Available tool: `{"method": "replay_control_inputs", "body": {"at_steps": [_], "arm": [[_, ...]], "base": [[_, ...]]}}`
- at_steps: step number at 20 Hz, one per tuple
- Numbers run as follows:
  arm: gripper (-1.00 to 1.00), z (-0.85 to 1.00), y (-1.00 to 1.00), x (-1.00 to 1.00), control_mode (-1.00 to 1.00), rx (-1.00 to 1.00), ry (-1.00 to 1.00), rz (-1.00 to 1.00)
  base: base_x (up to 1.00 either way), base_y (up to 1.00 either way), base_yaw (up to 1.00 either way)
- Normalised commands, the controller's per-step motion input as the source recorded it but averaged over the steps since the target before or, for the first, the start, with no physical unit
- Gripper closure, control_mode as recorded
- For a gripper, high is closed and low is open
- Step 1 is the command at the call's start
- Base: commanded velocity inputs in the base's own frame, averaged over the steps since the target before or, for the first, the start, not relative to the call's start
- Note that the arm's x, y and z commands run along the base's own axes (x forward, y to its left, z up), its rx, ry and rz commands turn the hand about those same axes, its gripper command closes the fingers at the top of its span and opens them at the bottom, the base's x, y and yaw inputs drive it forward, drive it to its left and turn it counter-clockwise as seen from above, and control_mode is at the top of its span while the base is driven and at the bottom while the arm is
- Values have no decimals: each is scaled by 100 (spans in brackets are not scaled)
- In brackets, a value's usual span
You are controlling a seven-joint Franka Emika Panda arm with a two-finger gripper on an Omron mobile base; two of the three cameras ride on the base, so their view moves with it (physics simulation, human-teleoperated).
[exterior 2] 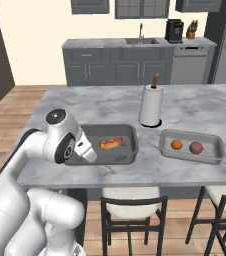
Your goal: Place the cold items (onion and tangerine) from the fridge in one tupperware on the dining counter. Place the warm items (hot dog and kebab skewer) in the stove area in another tupperware.
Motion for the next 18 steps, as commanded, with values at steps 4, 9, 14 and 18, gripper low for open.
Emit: {"method": "replay_control_inputs", "body": {"at_steps": [4, 9, 14, 18], "arm": [[-100, -18, 0, 0, -100, 0, 0, 14], [-100, -6, -3, 0, 100, 0, 0, 4], [-100, 0, 0, 0, 100, 0, 0, 0], [-100, 0, 0, 0, 100, 0, 0, 0]], "base": [[0, 0, 0], [-20, -21, 3], [-32, -96, -1], [6, -100, -11]]}}
